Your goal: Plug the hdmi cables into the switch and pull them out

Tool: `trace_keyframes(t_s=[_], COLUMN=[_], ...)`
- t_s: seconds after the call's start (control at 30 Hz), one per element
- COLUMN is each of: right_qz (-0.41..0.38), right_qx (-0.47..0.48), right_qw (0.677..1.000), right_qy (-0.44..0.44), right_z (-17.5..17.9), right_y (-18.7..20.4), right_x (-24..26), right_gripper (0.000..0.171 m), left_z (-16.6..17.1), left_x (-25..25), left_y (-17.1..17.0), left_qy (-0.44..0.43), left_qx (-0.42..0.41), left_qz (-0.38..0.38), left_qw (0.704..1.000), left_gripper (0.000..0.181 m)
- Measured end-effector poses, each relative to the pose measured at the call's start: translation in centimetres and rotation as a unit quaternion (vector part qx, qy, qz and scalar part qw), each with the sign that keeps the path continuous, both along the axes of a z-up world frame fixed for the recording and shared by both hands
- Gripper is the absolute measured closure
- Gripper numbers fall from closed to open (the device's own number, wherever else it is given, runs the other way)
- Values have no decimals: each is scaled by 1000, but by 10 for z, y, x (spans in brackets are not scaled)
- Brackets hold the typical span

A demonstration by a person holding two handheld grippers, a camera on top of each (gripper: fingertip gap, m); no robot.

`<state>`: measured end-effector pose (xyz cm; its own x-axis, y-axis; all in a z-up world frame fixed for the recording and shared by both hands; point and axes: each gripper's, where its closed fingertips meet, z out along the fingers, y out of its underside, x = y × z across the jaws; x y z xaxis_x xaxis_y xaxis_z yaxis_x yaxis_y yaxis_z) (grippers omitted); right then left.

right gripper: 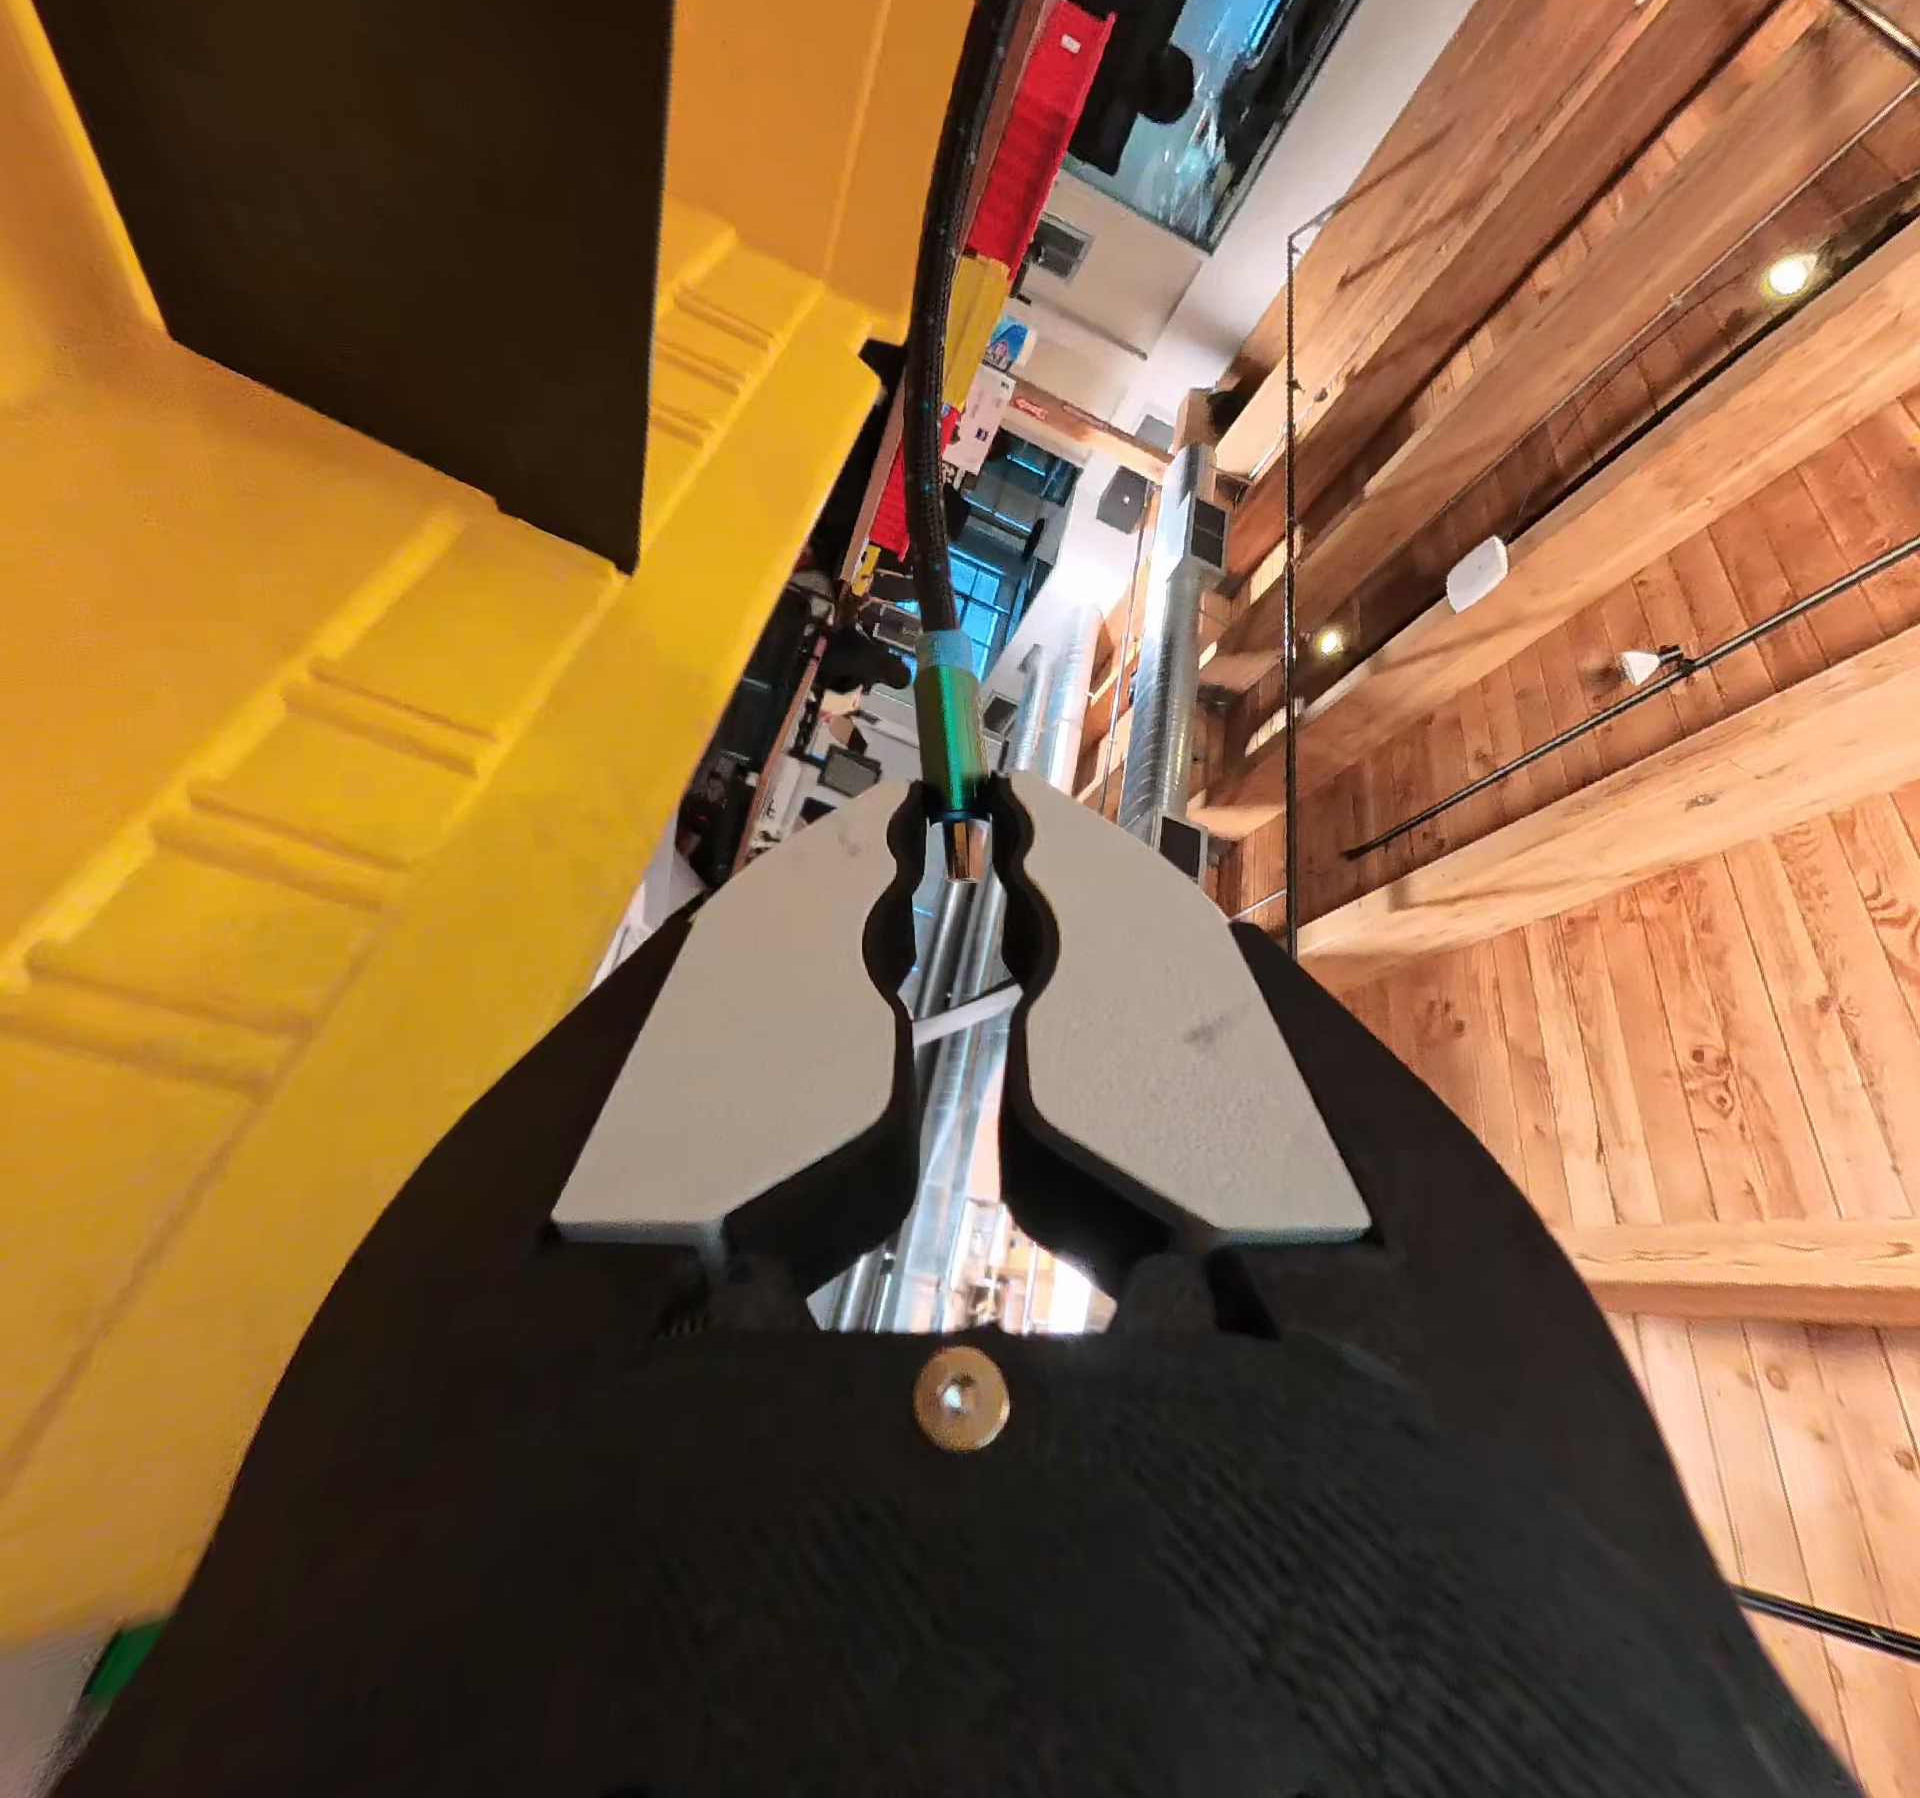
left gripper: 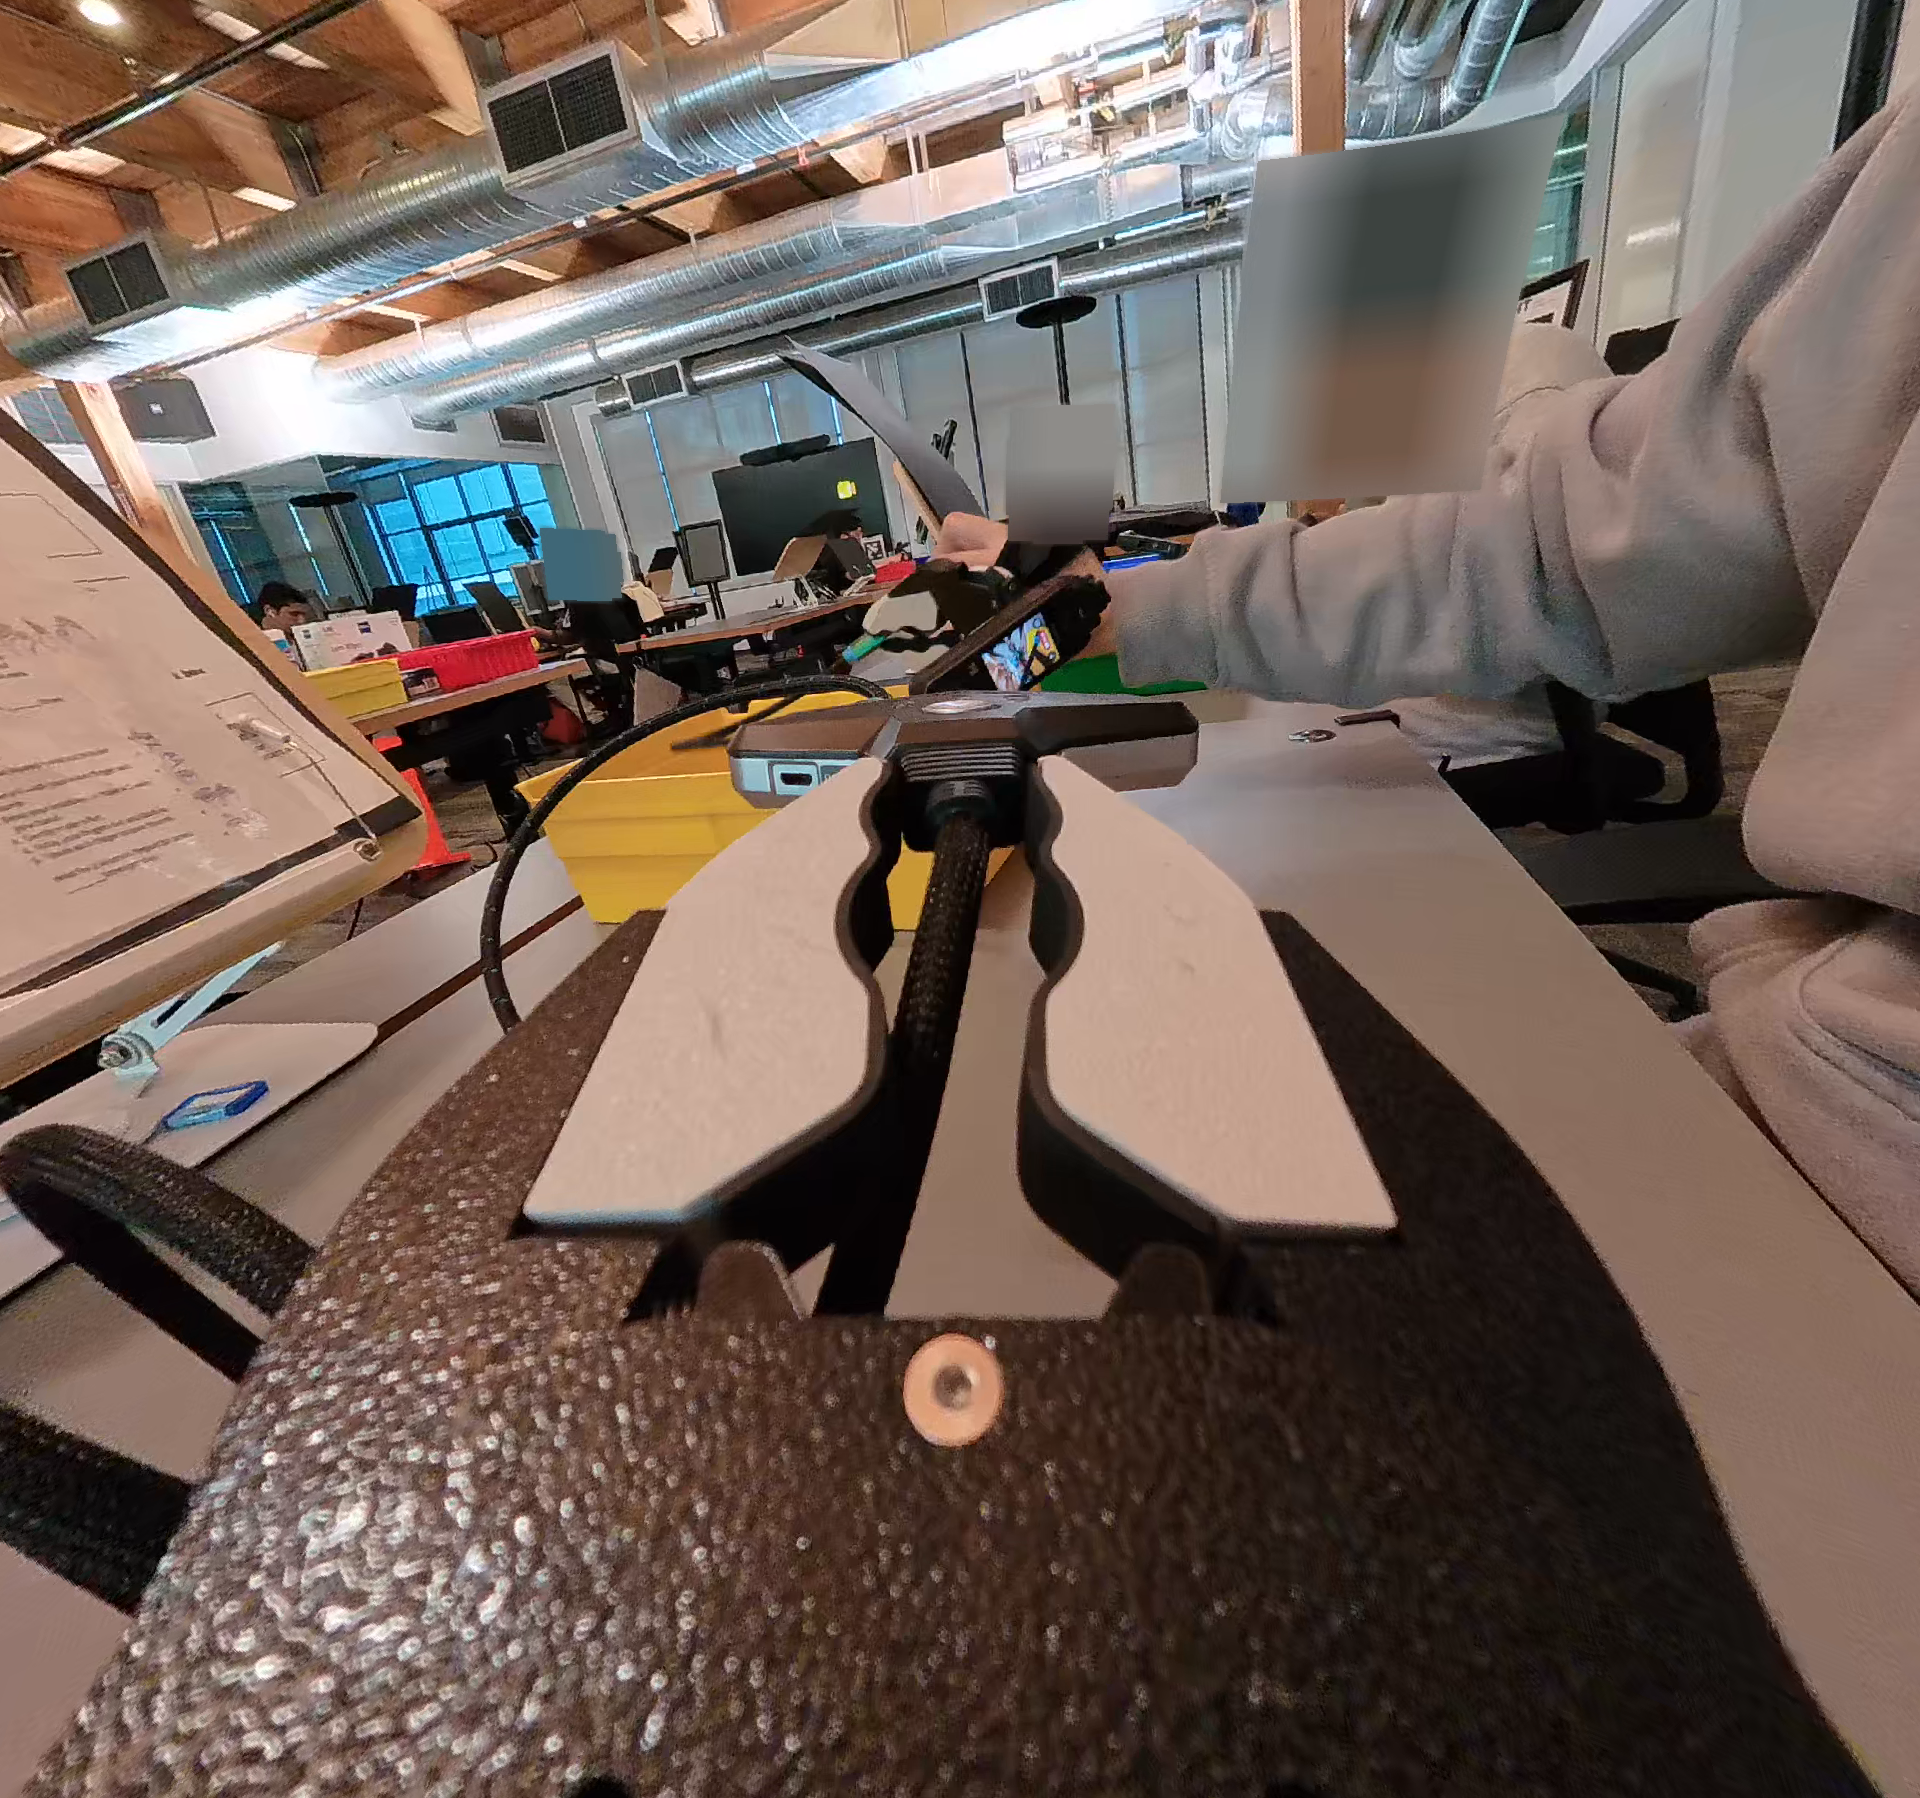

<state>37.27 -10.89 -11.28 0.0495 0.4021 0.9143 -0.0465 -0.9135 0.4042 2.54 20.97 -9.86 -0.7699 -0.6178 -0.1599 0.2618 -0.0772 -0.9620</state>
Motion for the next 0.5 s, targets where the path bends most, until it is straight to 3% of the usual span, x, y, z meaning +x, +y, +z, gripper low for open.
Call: trace_keyframes(t_s=[0.23,0.3,0.5], right_qz=[36,49,84], right_qx=[-25,-12,82], right_qw=[999,998,989], right_qy=[7,22,91], right_z=[-23,-22,-16], right_y=[15,20,27], right_x=[2,-1,-5], right_gripper=[158,134,86], left_z=[-1,-1,0], left_x=[0,0,0], left_y=[0,0,0], left_qy=[1,1,2], left_qx=[1,1,-2], left_qz=[-1,0,-1], left_qw=[1000,1000,1000], left_gripper=[159,159,159])
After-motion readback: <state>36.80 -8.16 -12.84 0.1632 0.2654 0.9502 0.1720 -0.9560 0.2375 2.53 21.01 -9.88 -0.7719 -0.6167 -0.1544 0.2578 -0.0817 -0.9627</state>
